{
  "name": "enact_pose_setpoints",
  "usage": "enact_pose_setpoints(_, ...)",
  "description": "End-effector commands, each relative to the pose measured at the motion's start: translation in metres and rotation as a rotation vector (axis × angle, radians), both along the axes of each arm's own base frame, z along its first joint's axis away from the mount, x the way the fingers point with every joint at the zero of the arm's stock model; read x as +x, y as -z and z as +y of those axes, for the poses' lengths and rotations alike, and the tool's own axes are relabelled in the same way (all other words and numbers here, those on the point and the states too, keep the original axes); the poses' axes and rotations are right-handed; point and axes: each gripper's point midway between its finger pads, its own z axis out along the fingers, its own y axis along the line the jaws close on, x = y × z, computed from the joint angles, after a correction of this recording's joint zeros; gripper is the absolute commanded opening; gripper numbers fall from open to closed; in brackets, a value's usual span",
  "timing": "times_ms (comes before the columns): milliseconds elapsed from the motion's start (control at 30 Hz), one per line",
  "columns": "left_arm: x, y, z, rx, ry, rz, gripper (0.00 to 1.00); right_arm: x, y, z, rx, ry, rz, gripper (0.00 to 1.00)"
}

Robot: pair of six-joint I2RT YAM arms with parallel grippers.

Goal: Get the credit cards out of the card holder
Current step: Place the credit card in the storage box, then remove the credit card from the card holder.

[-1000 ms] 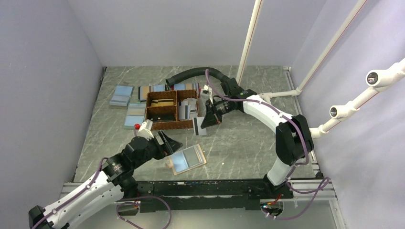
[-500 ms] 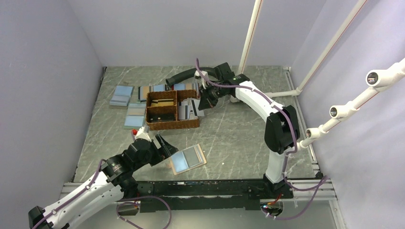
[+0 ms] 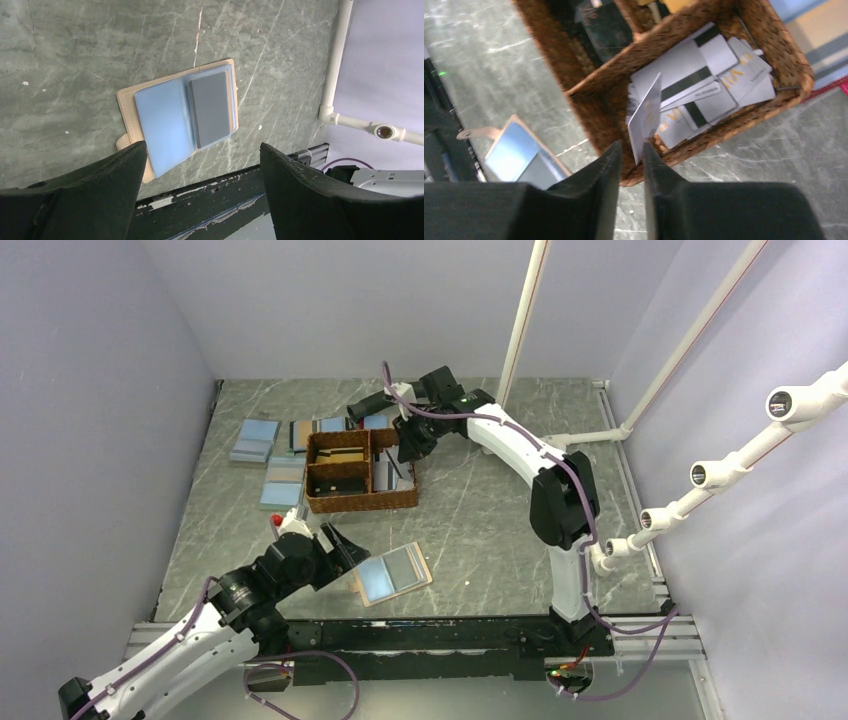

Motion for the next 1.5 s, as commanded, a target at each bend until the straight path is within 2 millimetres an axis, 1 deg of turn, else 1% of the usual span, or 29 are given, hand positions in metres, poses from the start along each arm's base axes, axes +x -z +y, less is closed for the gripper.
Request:
enact_pose_setpoints(0, 0.006, -0.015, -0.001, -0.042, -0.031, -0.027, 0.88, 0.039, 0.007, -0.004, -0.081, 0.112, -0.091, 0.31)
enact_pose_setpoints(67, 0.005, -0.016, -0.002, -0.050, -0.028, -0.022, 0.88, 0.054, 0.003, -0.012, -0.117, 0.171, -0.143, 0.38)
enact_pose_setpoints(133, 0.005, -0.015, -0.003, -0.053, -0.024, -0.019, 0.88, 0.061, -0.013, -0.016, -0.109, 0.195, -0.194, 0.43)
enact_pose_setpoints(200, 0.005, -0.014, -0.005, -0.063, -0.020, -0.017, 0.89, 0.060, -0.031, -0.018, -0.089, 0.193, -0.234, 0.45)
enact_pose_setpoints(267, 0.005, -0.012, -0.009, -0.079, -0.013, -0.016, 0.88, 0.052, -0.046, -0.017, -0.059, 0.163, -0.249, 0.46)
enact_pose_setpoints(300, 0.004, -0.011, -0.011, -0.089, -0.005, -0.014, 0.88, 0.043, -0.058, -0.017, -0.032, 0.136, -0.255, 0.47)
enact_pose_setpoints(400, 0.005, -0.009, -0.017, -0.110, 0.009, -0.010, 0.88, 0.009, -0.075, -0.014, 0.043, 0.016, -0.231, 0.48)
enact_pose_setpoints(433, 0.005, -0.008, -0.019, -0.113, 0.015, -0.008, 0.88, -0.004, -0.079, -0.014, 0.069, -0.027, -0.222, 0.48)
enact_pose_setpoints(500, 0.006, -0.007, -0.022, -0.120, 0.024, -0.006, 0.87, -0.041, -0.085, -0.012, 0.147, -0.148, -0.174, 0.49)
enact_pose_setpoints(533, 0.006, -0.005, -0.025, -0.123, 0.030, -0.002, 0.87, -0.060, -0.079, -0.015, 0.172, -0.197, -0.135, 0.49)
enact_pose_setpoints(567, 0.006, -0.004, -0.026, -0.126, 0.035, 0.001, 0.87, -0.077, -0.079, -0.017, 0.206, -0.240, -0.107, 0.49)
enact_pose_setpoints(667, 0.008, -0.002, -0.034, -0.139, 0.051, 0.008, 0.87, -0.115, -0.066, -0.025, 0.259, -0.296, -0.026, 0.50)
enact_pose_setpoints(733, 0.010, 0.000, -0.038, -0.143, 0.061, 0.014, 0.86, -0.132, -0.056, -0.032, 0.272, -0.308, 0.002, 0.50)
enact_pose_setpoints(900, 0.012, 0.004, -0.048, -0.162, 0.081, 0.034, 0.85, -0.164, -0.031, -0.043, 0.306, -0.318, 0.087, 0.52)
enact_pose_setpoints(1067, 0.012, 0.015, -0.057, -0.179, 0.091, 0.079, 0.84, -0.187, -0.003, -0.045, 0.369, -0.258, 0.247, 0.50)
enact_pose_setpoints(1200, 0.015, 0.020, -0.063, -0.195, 0.088, 0.100, 0.83, -0.196, 0.012, -0.042, 0.366, -0.200, 0.327, 0.49)
enact_pose_setpoints(1233, 0.015, 0.023, -0.063, -0.189, 0.089, 0.111, 0.82, -0.196, 0.016, -0.040, 0.357, -0.178, 0.337, 0.49)
enact_pose_setpoints(1367, 0.019, 0.023, -0.072, -0.202, 0.104, 0.113, 0.81, -0.192, 0.036, -0.033, 0.309, -0.050, 0.402, 0.50)
enact_pose_setpoints(1467, 0.019, 0.028, -0.077, -0.198, 0.119, 0.132, 0.79, -0.190, 0.043, -0.028, 0.297, 0.010, 0.448, 0.50)
